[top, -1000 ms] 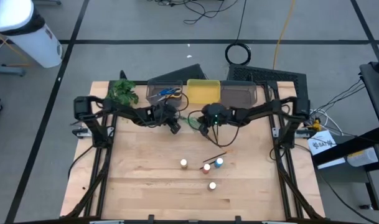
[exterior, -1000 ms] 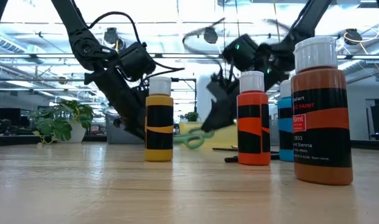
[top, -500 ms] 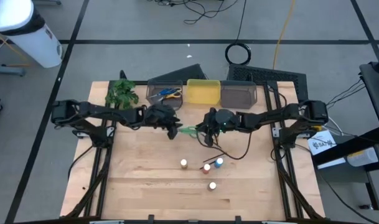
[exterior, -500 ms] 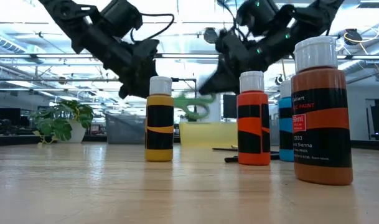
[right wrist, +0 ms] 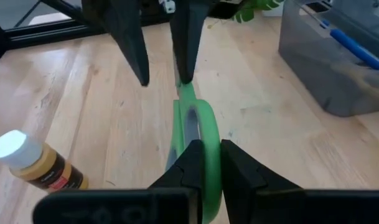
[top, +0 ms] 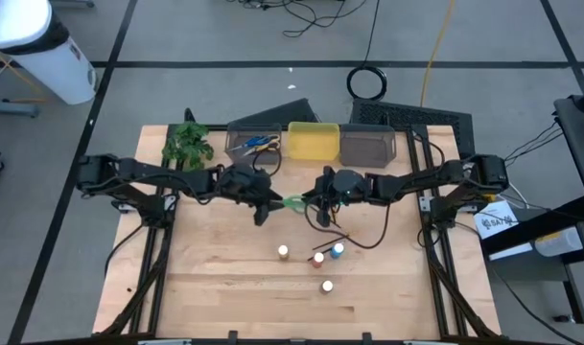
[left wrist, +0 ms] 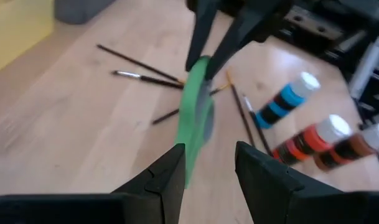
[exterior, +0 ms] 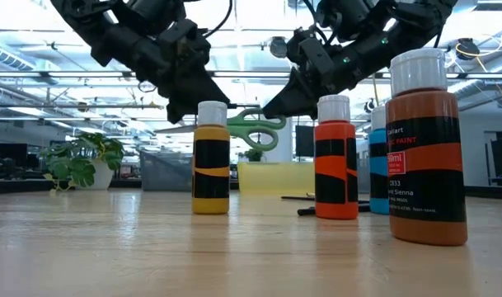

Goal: Pick & Place Paint Supplies
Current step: Put the green scissors into the left black bin

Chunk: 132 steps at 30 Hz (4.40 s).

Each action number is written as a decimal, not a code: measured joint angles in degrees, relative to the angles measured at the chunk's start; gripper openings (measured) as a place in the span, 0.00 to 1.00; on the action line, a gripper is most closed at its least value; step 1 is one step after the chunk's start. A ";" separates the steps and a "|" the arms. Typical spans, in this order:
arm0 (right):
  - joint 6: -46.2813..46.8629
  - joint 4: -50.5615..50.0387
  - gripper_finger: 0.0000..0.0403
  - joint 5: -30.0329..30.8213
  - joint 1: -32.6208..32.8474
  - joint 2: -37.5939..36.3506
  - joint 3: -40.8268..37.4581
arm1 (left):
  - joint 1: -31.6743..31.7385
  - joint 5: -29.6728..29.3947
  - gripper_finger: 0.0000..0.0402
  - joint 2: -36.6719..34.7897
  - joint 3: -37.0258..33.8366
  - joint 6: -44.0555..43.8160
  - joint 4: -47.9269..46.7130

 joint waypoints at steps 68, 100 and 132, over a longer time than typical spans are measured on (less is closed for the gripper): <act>-0.44 -6.49 0.05 3.68 4.25 -7.26 0.02 | -0.03 -4.01 0.38 -0.11 0.04 11.08 0.77; -0.86 -4.24 0.05 2.80 4.50 -7.26 0.07 | -1.38 -1.19 0.38 -0.11 0.11 11.04 -4.09; 0.45 -4.18 0.28 11.55 4.53 -7.28 0.02 | 22.94 -6.24 0.02 -22.91 0.07 0.86 -24.88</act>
